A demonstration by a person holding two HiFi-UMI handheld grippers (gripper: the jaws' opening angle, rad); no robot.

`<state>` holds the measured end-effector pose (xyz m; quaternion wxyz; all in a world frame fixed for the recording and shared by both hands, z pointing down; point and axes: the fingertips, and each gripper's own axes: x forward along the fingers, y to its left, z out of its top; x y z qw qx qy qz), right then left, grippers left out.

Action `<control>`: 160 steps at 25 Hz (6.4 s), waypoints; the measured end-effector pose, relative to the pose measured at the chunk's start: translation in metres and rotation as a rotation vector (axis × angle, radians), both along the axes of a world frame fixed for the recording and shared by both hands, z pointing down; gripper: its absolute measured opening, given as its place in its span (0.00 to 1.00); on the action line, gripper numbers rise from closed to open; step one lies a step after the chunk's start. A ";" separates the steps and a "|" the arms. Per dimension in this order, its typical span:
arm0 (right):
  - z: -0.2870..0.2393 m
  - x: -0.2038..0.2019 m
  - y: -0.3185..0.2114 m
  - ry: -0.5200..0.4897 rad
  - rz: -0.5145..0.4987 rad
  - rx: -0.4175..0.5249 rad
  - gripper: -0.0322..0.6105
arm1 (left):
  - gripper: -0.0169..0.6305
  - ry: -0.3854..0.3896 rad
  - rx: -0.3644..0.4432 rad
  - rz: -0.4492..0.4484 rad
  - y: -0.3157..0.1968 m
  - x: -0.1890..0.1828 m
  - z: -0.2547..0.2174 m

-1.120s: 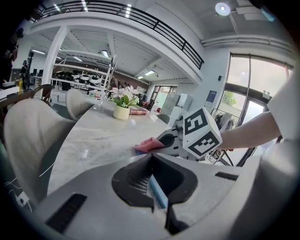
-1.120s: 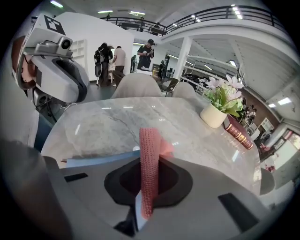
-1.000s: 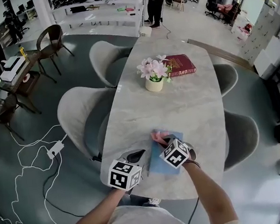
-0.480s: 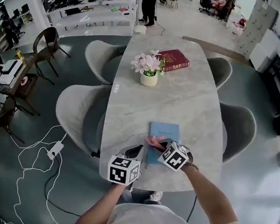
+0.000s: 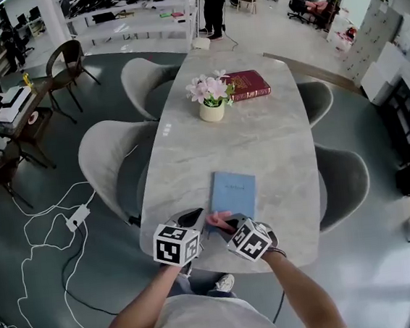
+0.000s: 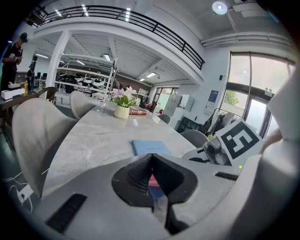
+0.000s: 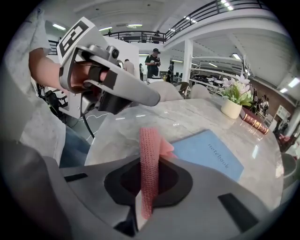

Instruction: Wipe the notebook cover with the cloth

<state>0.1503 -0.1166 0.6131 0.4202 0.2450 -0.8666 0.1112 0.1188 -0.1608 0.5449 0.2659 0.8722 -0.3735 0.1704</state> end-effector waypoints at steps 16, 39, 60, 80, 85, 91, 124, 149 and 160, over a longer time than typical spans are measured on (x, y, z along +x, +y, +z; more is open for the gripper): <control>-0.018 0.006 0.037 -0.047 -0.026 0.034 0.07 | 0.04 0.009 0.000 -0.003 0.006 0.020 0.001; -0.041 0.103 -0.130 0.150 0.131 0.196 0.07 | 0.04 0.000 -0.007 0.009 -0.022 0.013 0.001; 0.000 0.106 -0.112 0.189 0.144 0.091 0.07 | 0.04 -0.012 -0.015 0.028 -0.021 0.011 0.004; 0.002 0.093 -0.025 0.132 0.137 0.044 0.07 | 0.04 0.000 -0.010 0.085 0.001 0.035 0.002; 0.002 0.088 -0.004 0.092 0.151 0.033 0.07 | 0.04 0.003 -0.009 0.098 0.004 0.041 0.002; 0.006 0.080 0.016 0.078 0.140 0.024 0.07 | 0.04 0.001 -0.014 0.110 0.005 0.044 0.006; -0.063 0.031 -0.103 0.177 -0.061 0.211 0.07 | 0.04 0.007 -0.029 -0.010 -0.021 -0.011 0.013; 0.013 -0.004 -0.169 0.327 -0.179 0.077 0.07 | 0.04 -0.041 -0.049 -0.069 -0.035 -0.059 0.027; 0.017 -0.004 -0.153 0.300 -0.171 0.059 0.07 | 0.04 -0.049 -0.043 -0.076 -0.026 -0.061 0.024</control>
